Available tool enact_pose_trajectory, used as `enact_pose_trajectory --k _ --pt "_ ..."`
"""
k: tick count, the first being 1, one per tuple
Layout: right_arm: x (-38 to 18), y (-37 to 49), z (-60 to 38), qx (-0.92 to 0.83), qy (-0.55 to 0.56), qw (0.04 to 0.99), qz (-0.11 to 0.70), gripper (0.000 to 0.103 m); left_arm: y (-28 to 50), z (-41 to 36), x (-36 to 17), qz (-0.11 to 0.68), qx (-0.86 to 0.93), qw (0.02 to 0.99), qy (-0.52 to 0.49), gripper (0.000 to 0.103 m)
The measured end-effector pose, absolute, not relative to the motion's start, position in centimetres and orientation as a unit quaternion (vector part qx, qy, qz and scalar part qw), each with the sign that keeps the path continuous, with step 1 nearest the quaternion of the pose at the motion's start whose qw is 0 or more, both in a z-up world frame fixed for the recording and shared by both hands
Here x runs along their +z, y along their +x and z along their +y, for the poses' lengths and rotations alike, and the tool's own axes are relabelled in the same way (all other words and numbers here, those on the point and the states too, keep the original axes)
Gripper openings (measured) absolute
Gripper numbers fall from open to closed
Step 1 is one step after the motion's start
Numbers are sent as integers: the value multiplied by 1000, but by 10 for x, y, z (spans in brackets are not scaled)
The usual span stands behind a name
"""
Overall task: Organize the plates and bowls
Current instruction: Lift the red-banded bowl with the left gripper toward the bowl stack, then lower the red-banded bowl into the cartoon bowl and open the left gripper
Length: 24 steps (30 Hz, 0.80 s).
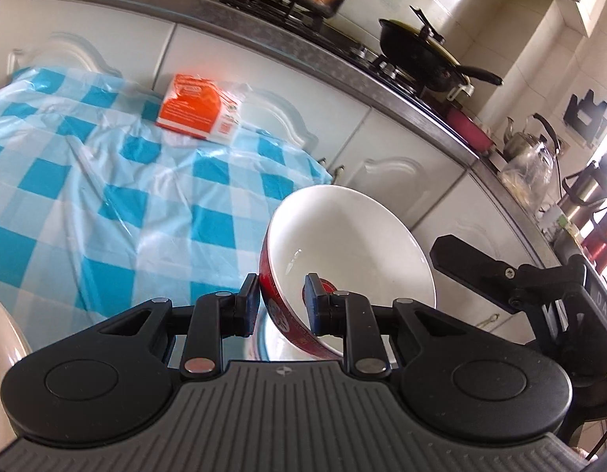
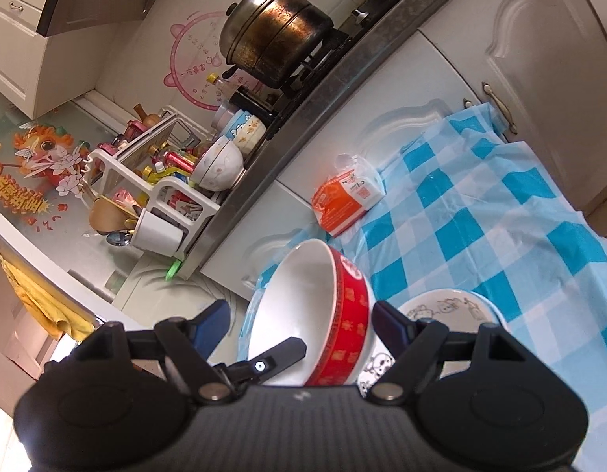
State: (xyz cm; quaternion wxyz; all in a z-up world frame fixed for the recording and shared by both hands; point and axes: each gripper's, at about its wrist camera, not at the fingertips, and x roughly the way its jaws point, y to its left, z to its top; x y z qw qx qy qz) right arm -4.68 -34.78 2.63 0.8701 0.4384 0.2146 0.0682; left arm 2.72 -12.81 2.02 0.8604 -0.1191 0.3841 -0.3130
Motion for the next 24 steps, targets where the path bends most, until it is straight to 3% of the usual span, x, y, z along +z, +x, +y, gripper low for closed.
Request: enact_pose_trajectory --k 13,24 --pt "-14 -81 -365 42 459 862 211 80 8 -155 -10 400 -304 860 -87 23" --pt "-19 -81 -359 33 406 886 221 80 5 -159 -19 392 -297 868 -69 23"
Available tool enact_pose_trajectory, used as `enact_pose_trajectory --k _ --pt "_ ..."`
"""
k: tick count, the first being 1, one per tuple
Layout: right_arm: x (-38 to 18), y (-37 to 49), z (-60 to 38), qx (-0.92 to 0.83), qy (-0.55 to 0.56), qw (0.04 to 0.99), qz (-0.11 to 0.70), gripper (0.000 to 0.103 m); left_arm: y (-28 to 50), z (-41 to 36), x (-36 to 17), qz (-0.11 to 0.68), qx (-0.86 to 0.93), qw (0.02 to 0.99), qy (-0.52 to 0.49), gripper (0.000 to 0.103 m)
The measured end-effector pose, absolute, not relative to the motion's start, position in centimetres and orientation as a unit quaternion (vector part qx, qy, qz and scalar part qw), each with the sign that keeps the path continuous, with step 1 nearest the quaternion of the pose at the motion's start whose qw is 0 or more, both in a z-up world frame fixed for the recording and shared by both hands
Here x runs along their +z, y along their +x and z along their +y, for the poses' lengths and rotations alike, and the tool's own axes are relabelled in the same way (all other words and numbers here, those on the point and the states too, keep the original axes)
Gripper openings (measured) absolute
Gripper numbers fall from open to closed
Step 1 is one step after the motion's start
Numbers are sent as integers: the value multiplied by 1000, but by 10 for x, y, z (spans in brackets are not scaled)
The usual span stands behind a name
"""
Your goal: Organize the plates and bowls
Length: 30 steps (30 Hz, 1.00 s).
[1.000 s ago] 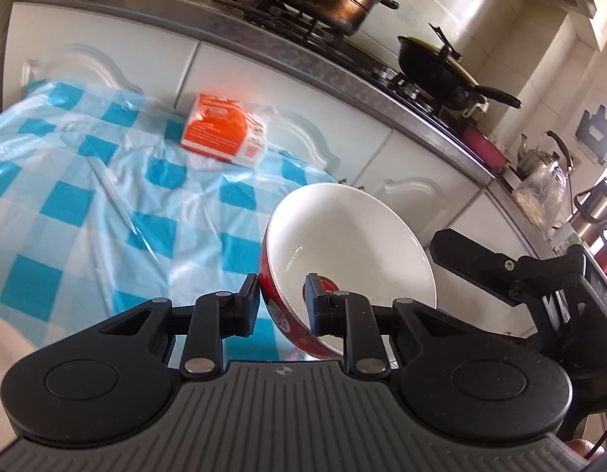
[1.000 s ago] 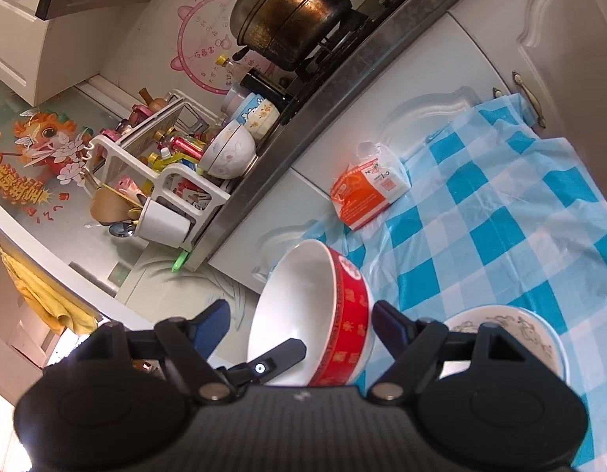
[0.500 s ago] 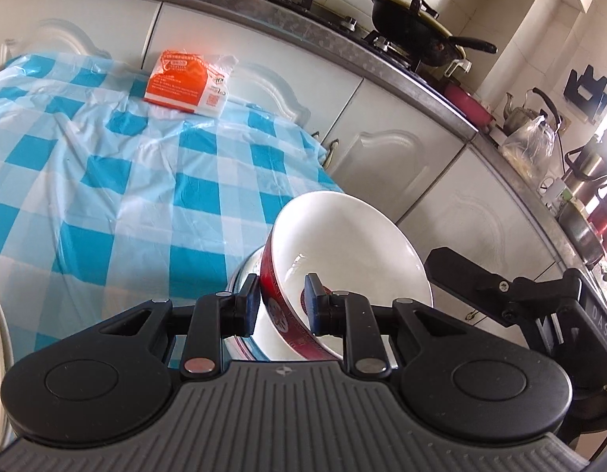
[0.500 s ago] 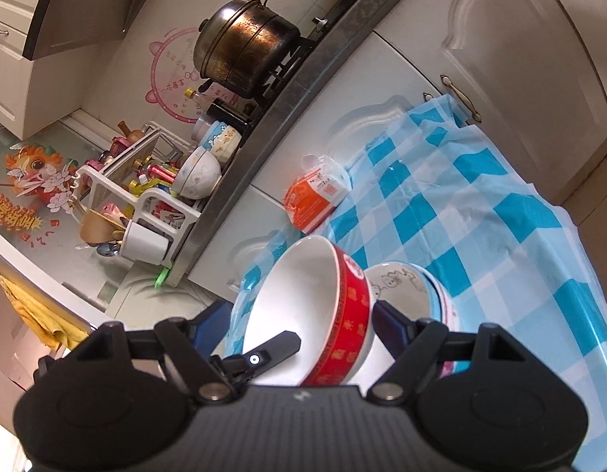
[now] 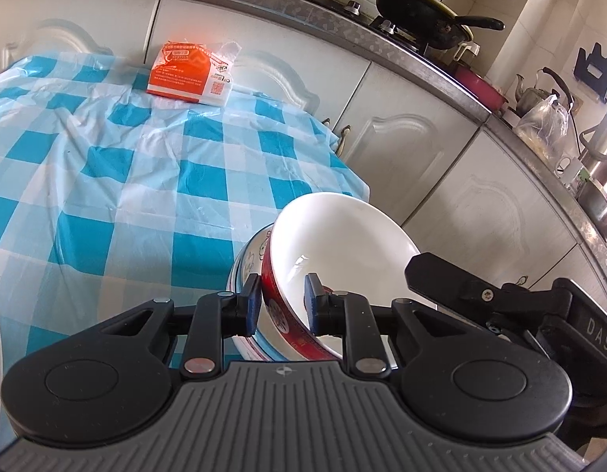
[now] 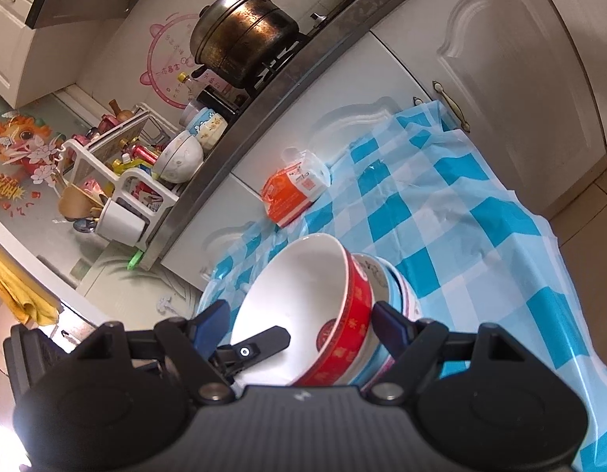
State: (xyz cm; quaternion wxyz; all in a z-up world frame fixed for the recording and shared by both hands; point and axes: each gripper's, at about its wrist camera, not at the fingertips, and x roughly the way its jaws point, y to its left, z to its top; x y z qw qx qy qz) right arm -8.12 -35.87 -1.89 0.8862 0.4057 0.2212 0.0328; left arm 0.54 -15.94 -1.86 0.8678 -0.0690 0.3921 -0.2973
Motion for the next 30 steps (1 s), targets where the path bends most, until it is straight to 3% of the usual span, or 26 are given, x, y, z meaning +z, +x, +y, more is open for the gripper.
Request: enact_pose_trajectory --k 2,6,14,17,22,30 --pt "-18 -82 -357 32 396 891 222 80 5 -159 -19 390 -298 869 -67 23" --pt "-15 -83 -356 23 374 902 217 82 1 -157 -15 367 -300 878 -63 39" --pt "-5 -87 -351 19 352 914 200 85 0 -133 -5 356 -304 880 -85 37" --pt "-3 -90 -343 24 341 919 194 87 -7 -115 0 345 -301 884 -94 40" --pt "2 -97 -321 47 321 928 183 92 -24 -64 5 299 -276 910 -86 53" --pt "-3 -94 -281 89 303 928 197 93 -47 -1 -35 226 -235 945 -13 57"
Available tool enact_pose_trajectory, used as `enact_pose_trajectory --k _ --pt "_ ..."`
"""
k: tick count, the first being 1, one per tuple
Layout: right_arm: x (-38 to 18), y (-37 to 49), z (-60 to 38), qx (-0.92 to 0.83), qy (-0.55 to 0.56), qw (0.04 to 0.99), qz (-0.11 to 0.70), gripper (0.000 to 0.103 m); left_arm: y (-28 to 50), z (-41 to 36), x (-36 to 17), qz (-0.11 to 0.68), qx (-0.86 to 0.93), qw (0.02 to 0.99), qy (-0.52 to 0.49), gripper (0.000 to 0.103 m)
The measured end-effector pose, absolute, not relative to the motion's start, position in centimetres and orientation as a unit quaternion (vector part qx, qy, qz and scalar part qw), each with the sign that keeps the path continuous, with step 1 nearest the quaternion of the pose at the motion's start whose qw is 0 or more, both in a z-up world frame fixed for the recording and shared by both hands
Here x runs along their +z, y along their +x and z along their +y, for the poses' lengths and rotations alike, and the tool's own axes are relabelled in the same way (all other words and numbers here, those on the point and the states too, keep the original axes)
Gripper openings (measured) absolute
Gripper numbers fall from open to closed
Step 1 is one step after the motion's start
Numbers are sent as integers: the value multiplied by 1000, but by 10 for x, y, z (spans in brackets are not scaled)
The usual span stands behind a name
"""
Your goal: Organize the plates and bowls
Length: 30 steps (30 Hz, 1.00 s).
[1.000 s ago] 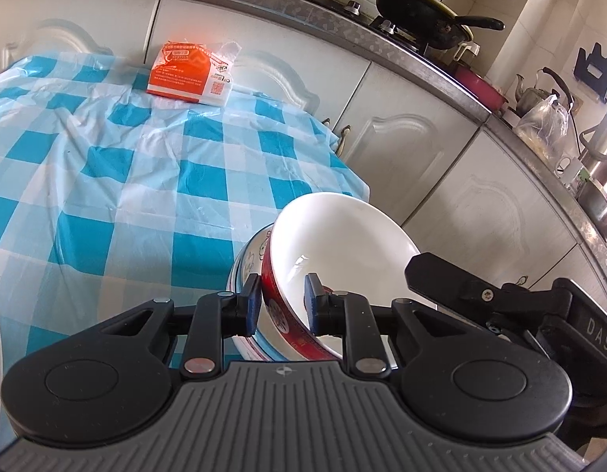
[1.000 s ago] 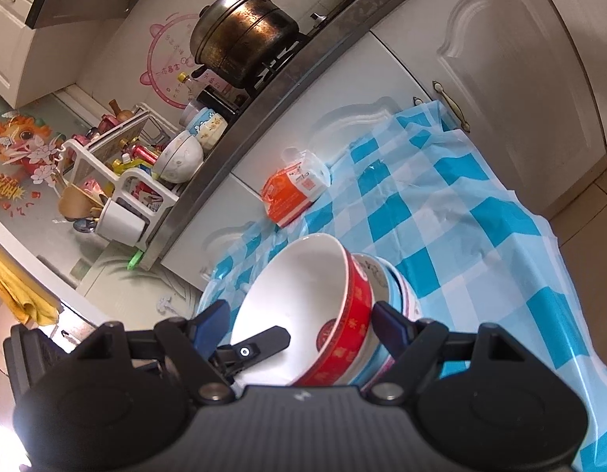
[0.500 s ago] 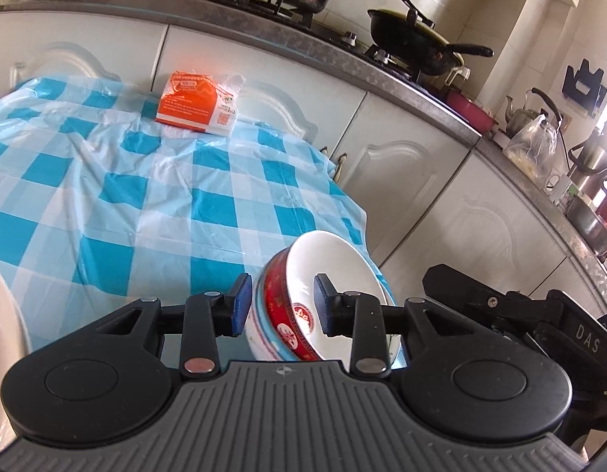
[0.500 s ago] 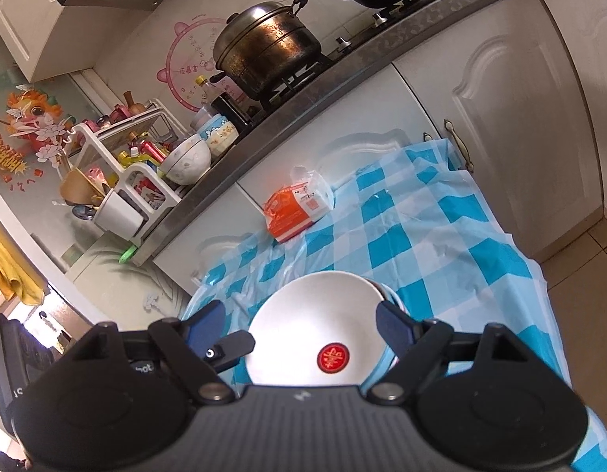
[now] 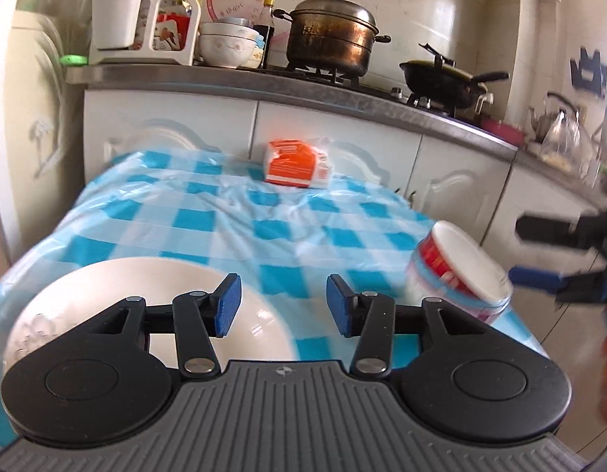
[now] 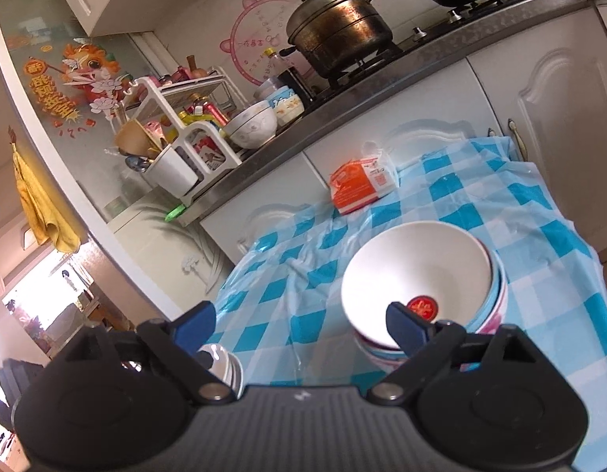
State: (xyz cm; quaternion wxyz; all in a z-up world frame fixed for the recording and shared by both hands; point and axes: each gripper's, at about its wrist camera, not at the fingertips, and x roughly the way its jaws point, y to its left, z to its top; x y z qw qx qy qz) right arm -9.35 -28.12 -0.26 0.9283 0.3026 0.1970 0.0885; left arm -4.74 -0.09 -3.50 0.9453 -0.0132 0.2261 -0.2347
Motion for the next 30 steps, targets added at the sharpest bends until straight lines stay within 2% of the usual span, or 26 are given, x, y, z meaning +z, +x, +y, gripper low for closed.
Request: enact_pose_trajectory --k 10,18,27,30 --pt "-13 -79 -264 88 303 922 226 94 -46 13 -58 153 -257 952 63 68" --pt "-15 -64 -254 85 291 924 234 96 -2 7 -59 157 -269 948 61 69" --pt "1 -50 -246 55 206 950 228 97 66 -14 -59 174 -264 947 52 71" --pt "-6 -39 -255 48 221 945 235 97 85 -20 -59 179 -258 948 45 72"
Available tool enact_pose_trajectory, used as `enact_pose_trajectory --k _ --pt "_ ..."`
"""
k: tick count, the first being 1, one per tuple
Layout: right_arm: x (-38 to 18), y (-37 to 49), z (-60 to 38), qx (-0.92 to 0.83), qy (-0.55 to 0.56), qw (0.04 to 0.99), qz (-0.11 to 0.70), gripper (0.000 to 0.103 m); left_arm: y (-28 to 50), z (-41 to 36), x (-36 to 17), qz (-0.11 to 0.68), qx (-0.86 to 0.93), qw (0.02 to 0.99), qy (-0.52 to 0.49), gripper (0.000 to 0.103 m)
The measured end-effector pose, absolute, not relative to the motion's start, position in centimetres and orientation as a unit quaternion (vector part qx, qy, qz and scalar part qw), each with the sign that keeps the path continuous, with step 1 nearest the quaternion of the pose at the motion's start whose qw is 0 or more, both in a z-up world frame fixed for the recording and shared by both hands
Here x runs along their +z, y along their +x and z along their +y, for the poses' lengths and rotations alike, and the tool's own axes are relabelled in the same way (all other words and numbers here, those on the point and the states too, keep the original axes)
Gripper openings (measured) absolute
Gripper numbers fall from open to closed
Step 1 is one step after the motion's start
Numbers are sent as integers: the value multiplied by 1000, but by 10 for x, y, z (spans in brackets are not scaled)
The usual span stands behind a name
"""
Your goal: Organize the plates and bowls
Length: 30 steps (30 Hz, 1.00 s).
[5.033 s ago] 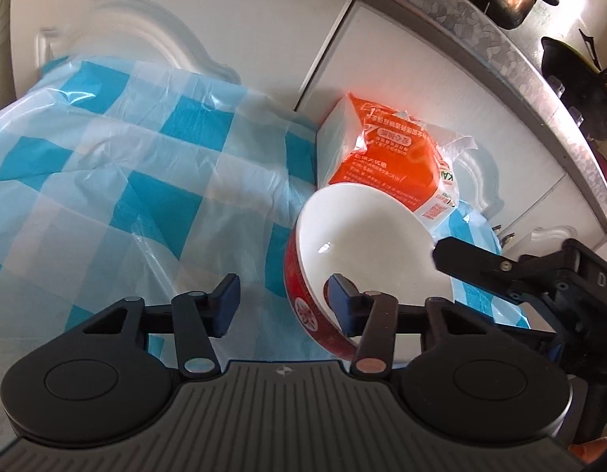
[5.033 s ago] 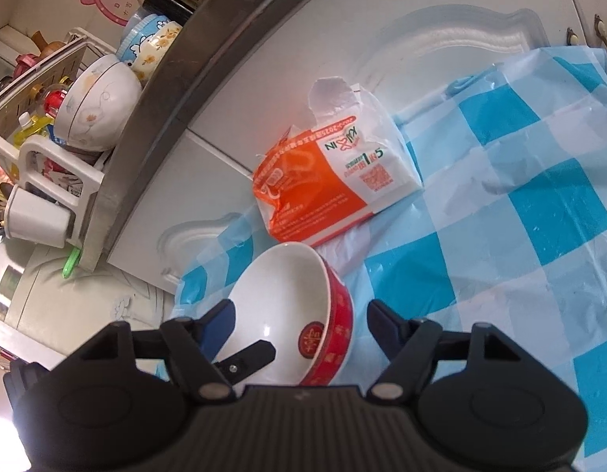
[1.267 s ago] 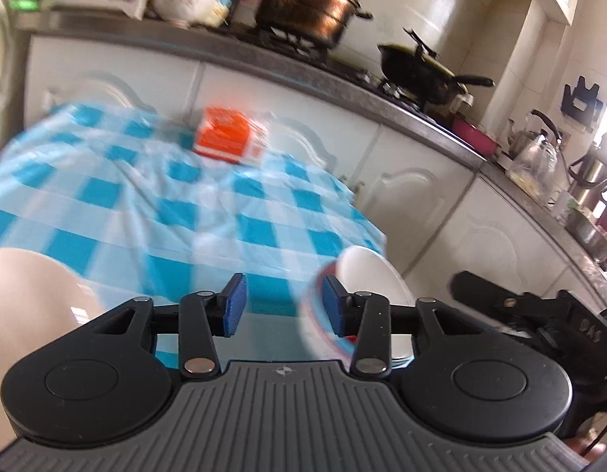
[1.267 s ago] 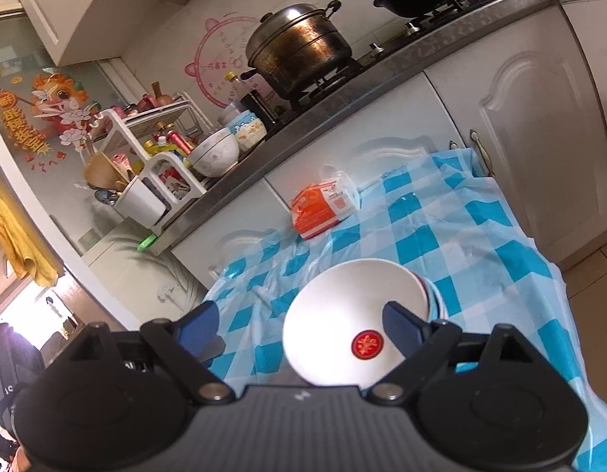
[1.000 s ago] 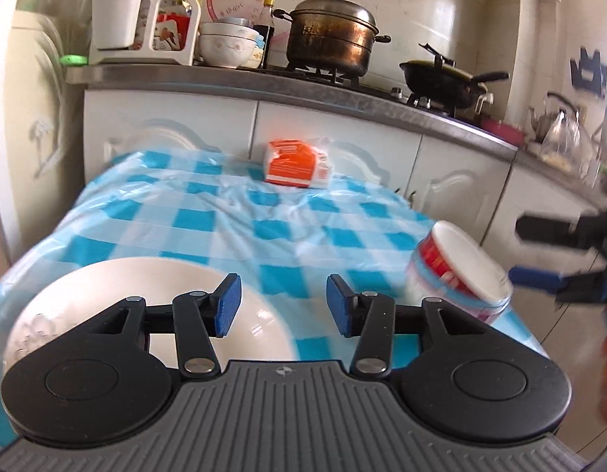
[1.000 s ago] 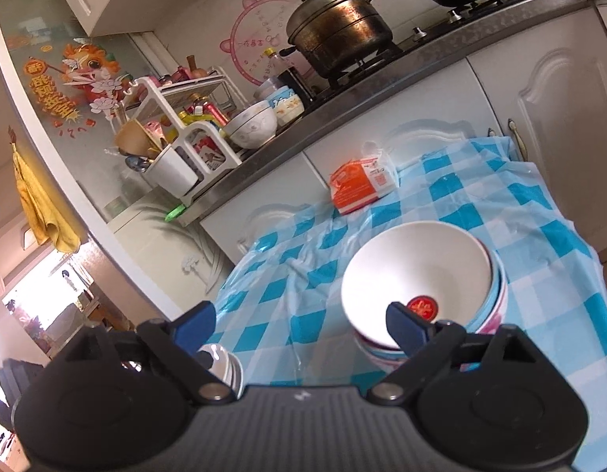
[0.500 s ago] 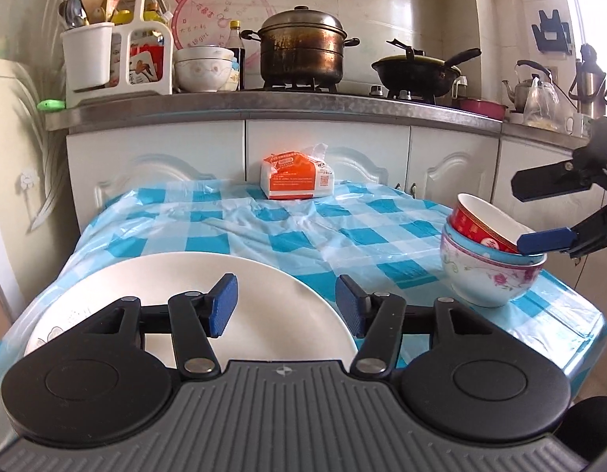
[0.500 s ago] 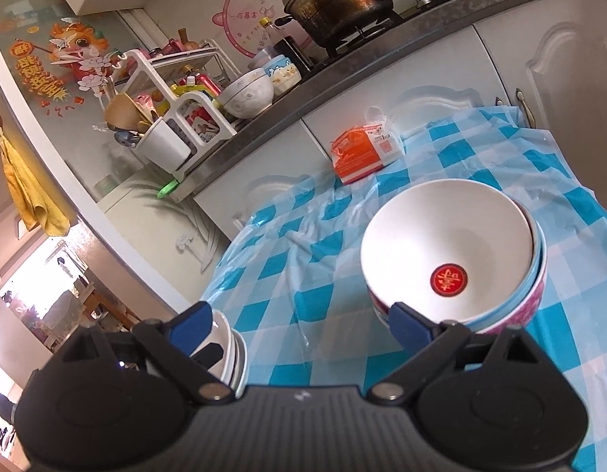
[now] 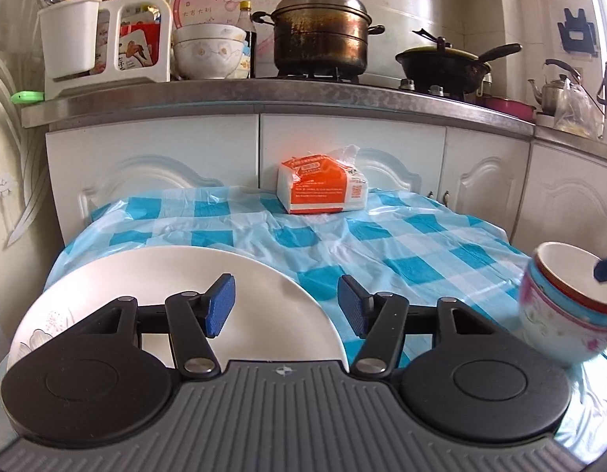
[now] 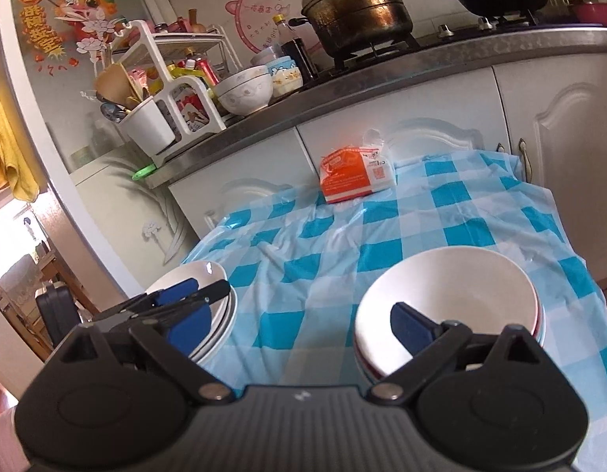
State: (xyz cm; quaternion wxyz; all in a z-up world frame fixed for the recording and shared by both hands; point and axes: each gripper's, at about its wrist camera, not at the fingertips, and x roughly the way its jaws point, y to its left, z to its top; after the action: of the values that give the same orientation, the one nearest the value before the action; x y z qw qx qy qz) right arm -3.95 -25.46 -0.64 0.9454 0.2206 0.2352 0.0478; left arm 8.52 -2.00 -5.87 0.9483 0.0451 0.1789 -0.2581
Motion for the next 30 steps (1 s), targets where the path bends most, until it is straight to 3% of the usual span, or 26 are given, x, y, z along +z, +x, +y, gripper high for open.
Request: enact_pose_trajectory --k 12,19,30 --pt "1 -28 -252 -1 216 954 208 100 88 -18 -44 211 -252 945 -2 84" --pt "2 -35 -245 -32 213 957 192 102 55 -4 -27 230 -241 942 -43 99" --pt "16 -74 -227 -92 190 962 172 102 -6 19 1 267 -215 934 -104 103"
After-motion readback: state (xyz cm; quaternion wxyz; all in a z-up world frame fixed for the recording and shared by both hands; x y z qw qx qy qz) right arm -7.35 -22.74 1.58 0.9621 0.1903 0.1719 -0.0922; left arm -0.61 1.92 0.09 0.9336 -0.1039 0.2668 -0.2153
